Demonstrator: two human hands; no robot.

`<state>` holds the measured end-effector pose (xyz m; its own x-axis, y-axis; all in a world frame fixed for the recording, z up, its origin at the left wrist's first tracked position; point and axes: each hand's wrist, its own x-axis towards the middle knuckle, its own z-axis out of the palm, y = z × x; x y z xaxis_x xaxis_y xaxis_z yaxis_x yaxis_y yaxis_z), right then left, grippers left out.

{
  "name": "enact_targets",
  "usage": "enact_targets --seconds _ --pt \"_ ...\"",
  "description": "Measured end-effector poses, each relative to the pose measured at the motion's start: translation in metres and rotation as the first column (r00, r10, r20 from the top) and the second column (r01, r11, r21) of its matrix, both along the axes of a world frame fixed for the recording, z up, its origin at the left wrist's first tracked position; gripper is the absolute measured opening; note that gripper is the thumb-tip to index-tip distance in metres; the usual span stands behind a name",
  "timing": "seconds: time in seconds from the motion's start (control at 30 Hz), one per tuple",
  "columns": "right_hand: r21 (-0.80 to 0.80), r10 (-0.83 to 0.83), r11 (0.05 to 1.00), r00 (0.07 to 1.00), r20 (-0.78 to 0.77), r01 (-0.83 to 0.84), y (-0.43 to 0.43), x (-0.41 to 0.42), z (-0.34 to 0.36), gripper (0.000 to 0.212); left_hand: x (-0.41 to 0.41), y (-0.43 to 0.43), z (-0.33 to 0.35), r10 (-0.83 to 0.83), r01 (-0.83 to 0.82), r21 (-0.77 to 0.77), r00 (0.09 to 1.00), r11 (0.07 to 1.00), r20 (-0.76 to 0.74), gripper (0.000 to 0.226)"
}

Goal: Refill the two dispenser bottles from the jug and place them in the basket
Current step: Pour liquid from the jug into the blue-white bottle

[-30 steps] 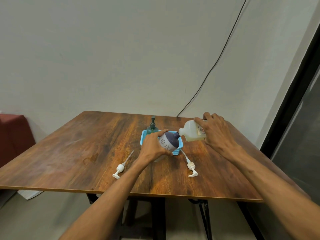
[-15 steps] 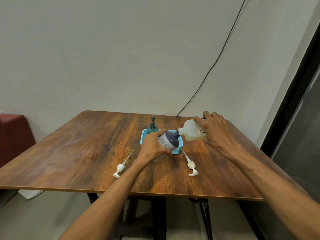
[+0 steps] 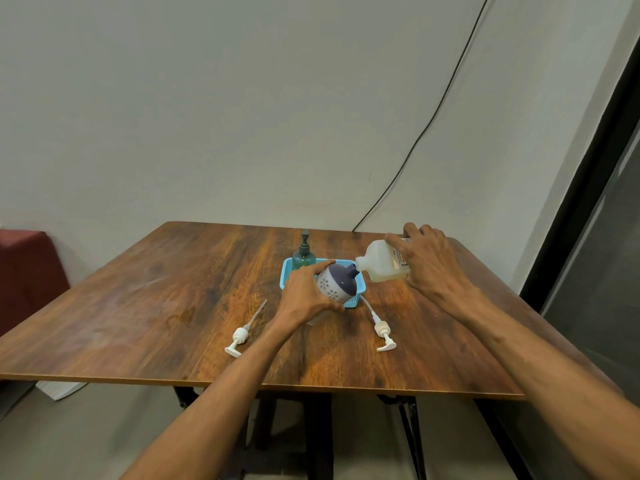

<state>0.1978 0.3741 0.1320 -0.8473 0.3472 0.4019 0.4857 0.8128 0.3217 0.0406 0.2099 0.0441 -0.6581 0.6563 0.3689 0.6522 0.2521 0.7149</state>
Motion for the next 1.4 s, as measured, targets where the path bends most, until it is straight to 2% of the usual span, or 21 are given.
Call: enact_targets --seconds 1.4 --pt "0.06 0.018 0.998 1.0 0.001 -0.019 0.0008 0.0003 0.002 0.079 0.0019 0.004 -0.0021 -0.011 0.011 0.004 1.0 1.0 0.024 0.092"
